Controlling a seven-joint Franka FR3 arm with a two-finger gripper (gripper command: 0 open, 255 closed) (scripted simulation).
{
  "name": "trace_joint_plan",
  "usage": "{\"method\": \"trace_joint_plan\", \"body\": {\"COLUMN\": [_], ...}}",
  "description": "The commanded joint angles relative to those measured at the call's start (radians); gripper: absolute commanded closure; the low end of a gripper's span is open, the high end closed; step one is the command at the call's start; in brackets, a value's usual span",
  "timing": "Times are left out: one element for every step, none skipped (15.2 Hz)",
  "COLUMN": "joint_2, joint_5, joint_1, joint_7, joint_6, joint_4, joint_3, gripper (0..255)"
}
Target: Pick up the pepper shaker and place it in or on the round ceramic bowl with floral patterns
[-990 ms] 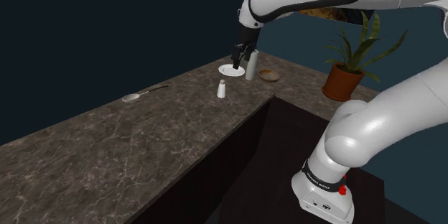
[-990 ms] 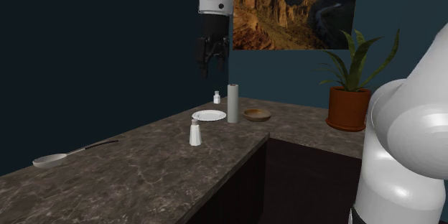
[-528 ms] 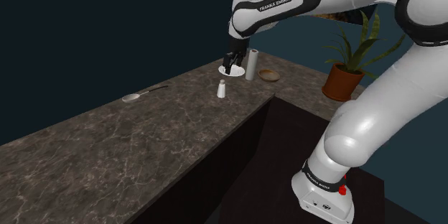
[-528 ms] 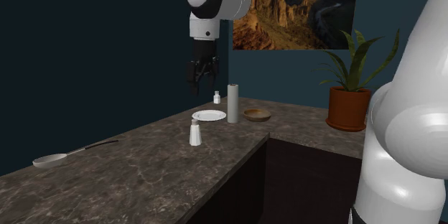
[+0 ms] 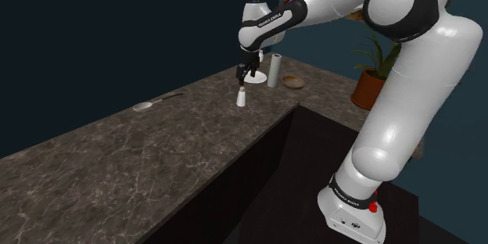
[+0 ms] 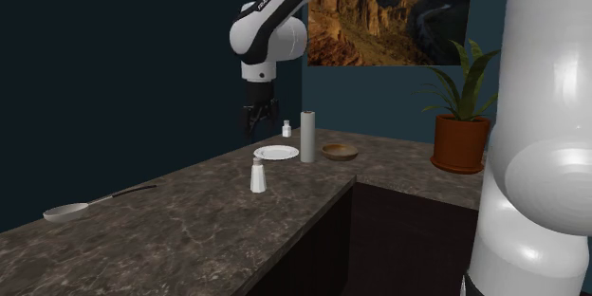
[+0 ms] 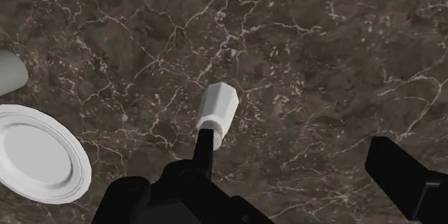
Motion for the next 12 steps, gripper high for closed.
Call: {"method": "trace_joint_plan", "body": {"joint_2": [0.079, 0.117, 0.156, 0.194, 0.233, 0.272, 0.311, 0.338, 0.347, 0.355, 0.364, 0.373], "joint_5": [0.008, 0.013, 0.017, 0.022, 0.027, 0.032, 0.036, 0.040, 0.041, 0.042, 0.044, 0.045], "joint_1": [-0.009, -0.013, -0.019, -0.024, -0.030, -0.036, -0.043, -0.047, -0.049, -0.050, -0.052, -0.053], "joint_7": [-0.013, -0.019, -0.025, -0.030, -0.036, -0.041, -0.046, -0.050, -0.050, -0.051, -0.052, -0.053], "joint_6": [0.028, 0.037, 0.044, 0.051, 0.056, 0.060, 0.063, 0.064, 0.074, 0.084, 0.094, 0.104], "joint_4": [0.047, 0.075, 0.104, 0.134, 0.165, 0.198, 0.232, 0.257, 0.255, 0.254, 0.252, 0.251], "joint_3": [-0.006, -0.009, -0.010, -0.012, -0.013, -0.013, -0.014, -0.014, -0.013, -0.012, -0.012, -0.011], "gripper": [0, 0, 0, 0, 0, 0, 0, 0, 0, 0, 0, 0]}}
